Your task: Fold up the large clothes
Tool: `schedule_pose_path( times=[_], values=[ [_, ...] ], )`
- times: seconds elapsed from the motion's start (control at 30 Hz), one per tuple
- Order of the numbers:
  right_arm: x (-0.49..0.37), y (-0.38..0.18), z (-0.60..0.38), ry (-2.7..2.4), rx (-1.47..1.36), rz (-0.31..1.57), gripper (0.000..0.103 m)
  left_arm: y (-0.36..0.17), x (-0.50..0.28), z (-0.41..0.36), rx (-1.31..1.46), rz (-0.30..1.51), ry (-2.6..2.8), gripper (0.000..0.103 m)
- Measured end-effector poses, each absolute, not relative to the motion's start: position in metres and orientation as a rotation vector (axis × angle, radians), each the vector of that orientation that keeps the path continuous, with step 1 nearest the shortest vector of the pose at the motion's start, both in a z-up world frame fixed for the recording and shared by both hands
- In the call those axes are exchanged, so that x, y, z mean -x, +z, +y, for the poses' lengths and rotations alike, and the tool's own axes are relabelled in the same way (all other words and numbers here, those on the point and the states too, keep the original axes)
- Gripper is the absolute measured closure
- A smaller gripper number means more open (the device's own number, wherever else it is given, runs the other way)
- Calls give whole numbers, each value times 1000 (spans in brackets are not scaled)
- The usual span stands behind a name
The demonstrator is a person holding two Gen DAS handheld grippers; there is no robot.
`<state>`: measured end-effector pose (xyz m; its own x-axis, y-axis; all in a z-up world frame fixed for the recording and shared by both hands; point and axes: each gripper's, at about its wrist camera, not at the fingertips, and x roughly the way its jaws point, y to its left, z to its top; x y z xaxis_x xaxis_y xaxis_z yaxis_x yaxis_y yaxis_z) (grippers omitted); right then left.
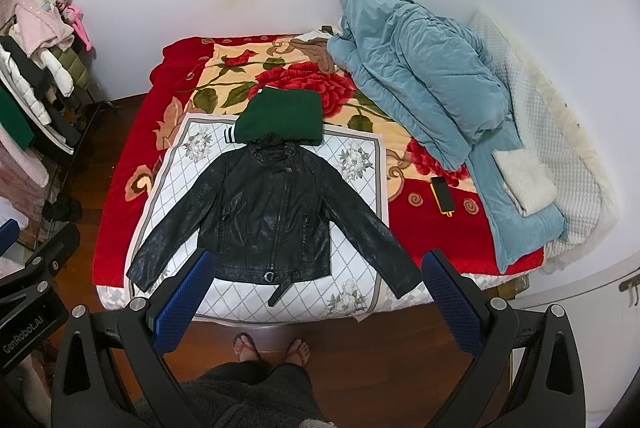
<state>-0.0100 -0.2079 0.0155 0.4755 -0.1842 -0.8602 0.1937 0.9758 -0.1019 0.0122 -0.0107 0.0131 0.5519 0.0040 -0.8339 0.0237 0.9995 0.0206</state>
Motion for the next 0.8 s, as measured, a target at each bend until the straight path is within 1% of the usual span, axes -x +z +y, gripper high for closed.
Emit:
schedule_pose_path(
  times=[0.43, 0.6, 0.8],
  values=[
    [6, 17, -207, -232, -14, 1054, 0, 15, -13, -13, -32, 986, -14, 0],
    [-4, 26, -185, -237, -14, 1067, 0, 17, -22, -14, -34, 994, -23, 0],
    [-18, 10, -183, -257, -25, 1085, 0, 3, -44, -3, -42, 1013, -42, 0]
  ],
)
